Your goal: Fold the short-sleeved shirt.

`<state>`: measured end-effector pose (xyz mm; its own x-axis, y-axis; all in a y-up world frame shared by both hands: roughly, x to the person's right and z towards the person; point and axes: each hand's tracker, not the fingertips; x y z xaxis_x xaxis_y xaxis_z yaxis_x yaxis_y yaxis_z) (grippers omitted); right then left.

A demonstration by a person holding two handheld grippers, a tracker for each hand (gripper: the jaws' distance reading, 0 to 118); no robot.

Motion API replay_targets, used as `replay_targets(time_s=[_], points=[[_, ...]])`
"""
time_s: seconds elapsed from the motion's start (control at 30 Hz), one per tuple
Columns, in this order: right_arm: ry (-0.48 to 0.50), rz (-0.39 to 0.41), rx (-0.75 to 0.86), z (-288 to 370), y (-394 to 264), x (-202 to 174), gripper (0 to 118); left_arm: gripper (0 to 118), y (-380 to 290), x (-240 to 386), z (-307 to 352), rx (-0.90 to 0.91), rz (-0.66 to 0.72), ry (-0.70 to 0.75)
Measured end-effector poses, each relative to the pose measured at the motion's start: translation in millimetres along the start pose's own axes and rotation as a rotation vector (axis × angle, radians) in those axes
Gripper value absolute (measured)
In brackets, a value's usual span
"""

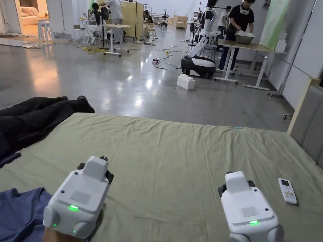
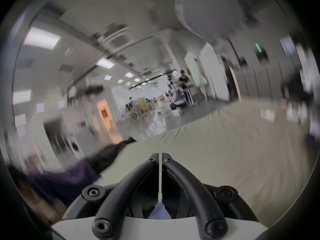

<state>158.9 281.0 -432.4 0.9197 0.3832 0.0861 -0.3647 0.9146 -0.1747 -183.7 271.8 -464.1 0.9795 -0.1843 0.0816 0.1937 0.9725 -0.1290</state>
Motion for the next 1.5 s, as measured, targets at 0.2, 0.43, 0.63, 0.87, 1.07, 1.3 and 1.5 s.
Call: replay_targets(time_s=[0.2,0.43,0.63,0.87,1.07,1.3,1.5], points=[[-0.044,-0.473,-0.099,6,-11,9,0,2,1,-13,2,0.048,0.399,0.014],[-0.050,-0.424,-0.080,10,-6,5,0,2,10,-8,5,0.048,0.235,0.014],[-0.029,-0.354,-0.082,11,-3,-3,0,2,5,-15,11,-0.072,0.119,0.006],[0.011,-0.313,-0.099,8,-9,-14,0,2,-18,-67,22,-0.276,0.143,-0.016],[0.037,-0.303,-0.130,1,-15,-23,0,2,-57,-131,16,-0.520,0.255,0.045],[0.070,-0.280,-0.164,-6,-23,-36,0,48,-130,-177,2,-0.808,0.254,0.088],[0.088,-0.261,-0.186,-9,-28,-45,0,83,-177,-190,-2,-0.878,0.226,0.092]])
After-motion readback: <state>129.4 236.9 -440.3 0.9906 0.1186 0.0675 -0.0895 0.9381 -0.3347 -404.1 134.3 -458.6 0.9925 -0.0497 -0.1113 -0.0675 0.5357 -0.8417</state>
